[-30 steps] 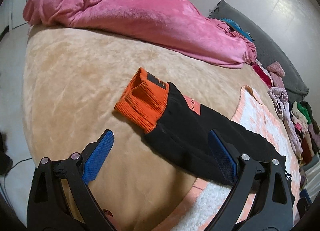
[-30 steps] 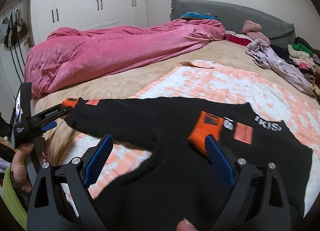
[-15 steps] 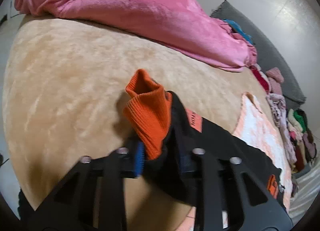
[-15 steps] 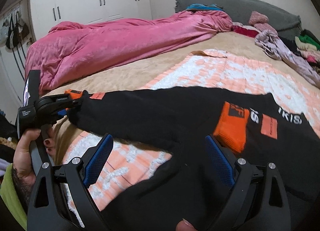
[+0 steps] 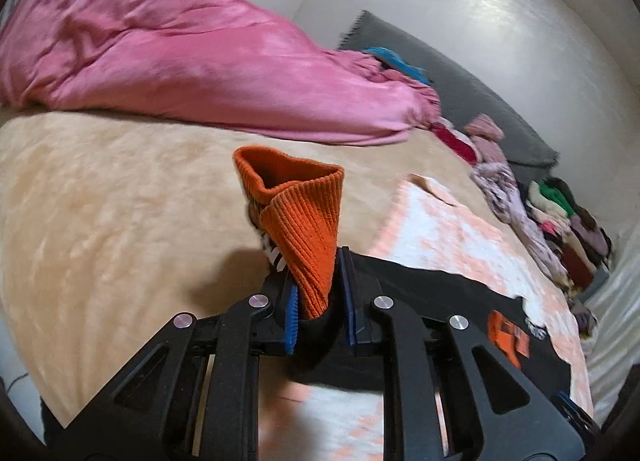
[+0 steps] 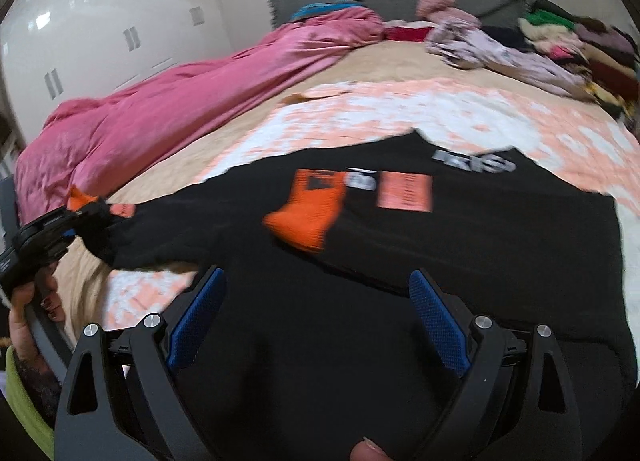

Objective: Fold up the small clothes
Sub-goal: 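Carry the sleeve across the body and lay it over the first sleeve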

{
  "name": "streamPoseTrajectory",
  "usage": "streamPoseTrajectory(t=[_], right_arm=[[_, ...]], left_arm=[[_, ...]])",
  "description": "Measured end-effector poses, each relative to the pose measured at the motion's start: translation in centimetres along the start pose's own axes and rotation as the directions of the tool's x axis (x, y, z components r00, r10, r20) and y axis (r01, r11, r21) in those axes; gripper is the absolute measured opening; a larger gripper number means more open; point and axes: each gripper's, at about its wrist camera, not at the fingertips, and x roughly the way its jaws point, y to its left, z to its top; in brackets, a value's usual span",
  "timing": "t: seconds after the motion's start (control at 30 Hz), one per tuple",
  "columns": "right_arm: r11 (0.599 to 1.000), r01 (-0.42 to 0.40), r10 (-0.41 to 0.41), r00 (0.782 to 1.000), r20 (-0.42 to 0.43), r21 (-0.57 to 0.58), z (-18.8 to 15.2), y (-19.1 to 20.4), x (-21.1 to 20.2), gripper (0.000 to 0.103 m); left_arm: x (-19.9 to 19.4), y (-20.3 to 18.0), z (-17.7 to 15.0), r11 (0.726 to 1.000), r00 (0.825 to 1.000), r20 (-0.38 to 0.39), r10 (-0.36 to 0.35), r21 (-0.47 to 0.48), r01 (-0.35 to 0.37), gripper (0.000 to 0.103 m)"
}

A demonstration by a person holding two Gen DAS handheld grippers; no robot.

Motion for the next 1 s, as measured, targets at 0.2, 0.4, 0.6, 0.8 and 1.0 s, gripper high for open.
streamPoseTrajectory(t=[0.2,0.4,0.6,0.8,1.0], right_arm=[[0.993,0.071,-0.073,0.997,0.025,0.093,-1.0,-5.2,-2.5,0.092],[0.979,0.115,-0.125,0.991,0.048,0.168,-1.8,-9.3,-4.7,0.092],[0.966,0.145,-0.162,0.985,0.063,0.216,-2.3,-12.0,-6.3,0.092],[0.948,0.162,-0.190,0.979,0.079,0.272,-2.7,-14.2,-7.8,0.092],[0.940,0.171,-0.204,0.976,0.083,0.296,-2.7,-15.1,-8.3,0.092]], left_arm=[[-0.1,-6.7,-0.9,0.989,0.993,-0.035,-0.110,0.097,0.113,0.006],[0.7,-13.0,-2.8,0.958,0.975,-0.105,-0.198,0.191,0.215,0.006],[2.0,-18.5,-5.6,0.911,0.949,-0.192,-0.251,0.285,0.298,0.006],[3.9,-22.4,-8.7,0.855,0.918,-0.291,-0.269,0.368,0.367,0.010],[4.9,-23.6,-11.2,0.790,0.860,-0.380,-0.342,0.379,0.482,0.033]])
